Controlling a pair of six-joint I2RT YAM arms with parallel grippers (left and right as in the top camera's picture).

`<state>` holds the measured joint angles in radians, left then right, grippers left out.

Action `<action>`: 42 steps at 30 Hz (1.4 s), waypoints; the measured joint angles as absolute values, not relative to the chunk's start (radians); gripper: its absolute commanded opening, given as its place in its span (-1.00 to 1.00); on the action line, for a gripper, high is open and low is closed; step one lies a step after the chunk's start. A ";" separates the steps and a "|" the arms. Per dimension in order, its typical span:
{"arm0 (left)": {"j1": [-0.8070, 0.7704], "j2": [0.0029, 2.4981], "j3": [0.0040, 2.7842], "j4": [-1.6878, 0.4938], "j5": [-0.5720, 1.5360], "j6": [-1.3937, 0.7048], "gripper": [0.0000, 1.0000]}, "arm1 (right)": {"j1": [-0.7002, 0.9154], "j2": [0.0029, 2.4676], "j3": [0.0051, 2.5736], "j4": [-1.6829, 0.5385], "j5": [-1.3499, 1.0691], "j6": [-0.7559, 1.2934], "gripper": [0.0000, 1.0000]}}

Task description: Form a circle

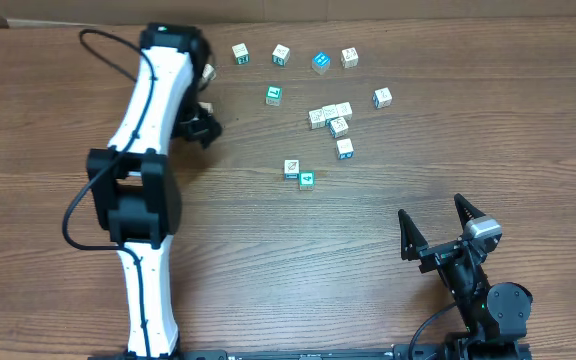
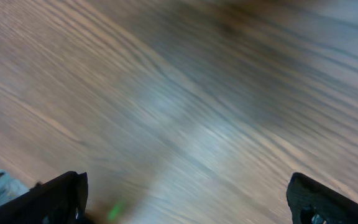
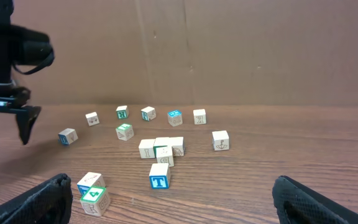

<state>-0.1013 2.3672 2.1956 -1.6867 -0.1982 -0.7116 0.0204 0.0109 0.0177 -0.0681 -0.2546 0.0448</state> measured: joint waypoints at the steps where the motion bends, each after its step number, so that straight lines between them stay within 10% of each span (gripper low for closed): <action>1: -0.082 2.367 2.182 -1.687 -0.198 -0.702 0.99 | 0.020 0.011 0.018 -0.068 -0.255 0.044 1.00; 42: 0.026 2.367 2.127 -1.211 -0.197 -0.669 0.99 | 0.020 0.011 0.018 -0.068 -0.255 0.044 1.00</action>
<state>0.0261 2.3672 2.1265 -1.2110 -0.1974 -0.6693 0.0204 0.0109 0.0177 -0.0681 -0.2546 0.0444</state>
